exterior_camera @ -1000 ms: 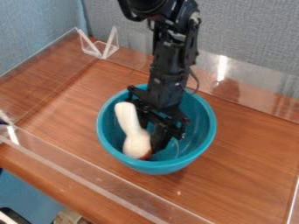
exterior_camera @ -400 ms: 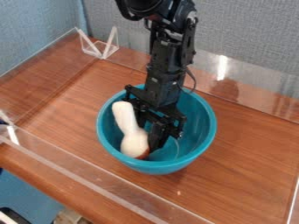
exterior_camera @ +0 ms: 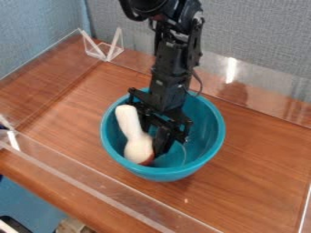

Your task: Remove the mushroom from inside the blue bowl and put it on the table

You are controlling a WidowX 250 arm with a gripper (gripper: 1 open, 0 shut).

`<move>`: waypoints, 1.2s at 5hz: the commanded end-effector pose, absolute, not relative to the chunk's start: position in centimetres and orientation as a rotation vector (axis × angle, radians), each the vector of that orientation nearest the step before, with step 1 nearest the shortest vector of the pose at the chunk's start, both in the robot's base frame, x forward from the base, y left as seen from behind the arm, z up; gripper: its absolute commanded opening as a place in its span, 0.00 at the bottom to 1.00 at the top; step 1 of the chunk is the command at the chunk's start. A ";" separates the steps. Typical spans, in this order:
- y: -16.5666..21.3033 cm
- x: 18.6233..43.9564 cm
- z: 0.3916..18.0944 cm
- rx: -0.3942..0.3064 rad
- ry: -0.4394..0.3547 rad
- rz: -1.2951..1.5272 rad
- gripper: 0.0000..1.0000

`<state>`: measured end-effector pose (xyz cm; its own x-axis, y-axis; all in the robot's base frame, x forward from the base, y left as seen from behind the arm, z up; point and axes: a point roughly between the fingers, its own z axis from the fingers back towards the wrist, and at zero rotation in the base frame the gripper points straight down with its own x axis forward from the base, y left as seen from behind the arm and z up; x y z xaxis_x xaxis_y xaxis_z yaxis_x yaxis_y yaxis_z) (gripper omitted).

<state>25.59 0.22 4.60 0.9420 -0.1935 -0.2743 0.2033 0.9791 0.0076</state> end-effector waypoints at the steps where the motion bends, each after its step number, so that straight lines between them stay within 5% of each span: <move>1: 0.7 26.2 6.2 0.044 0.209 -0.184 0.00; 6: 1.1 26.3 5.5 0.061 0.227 -0.162 0.00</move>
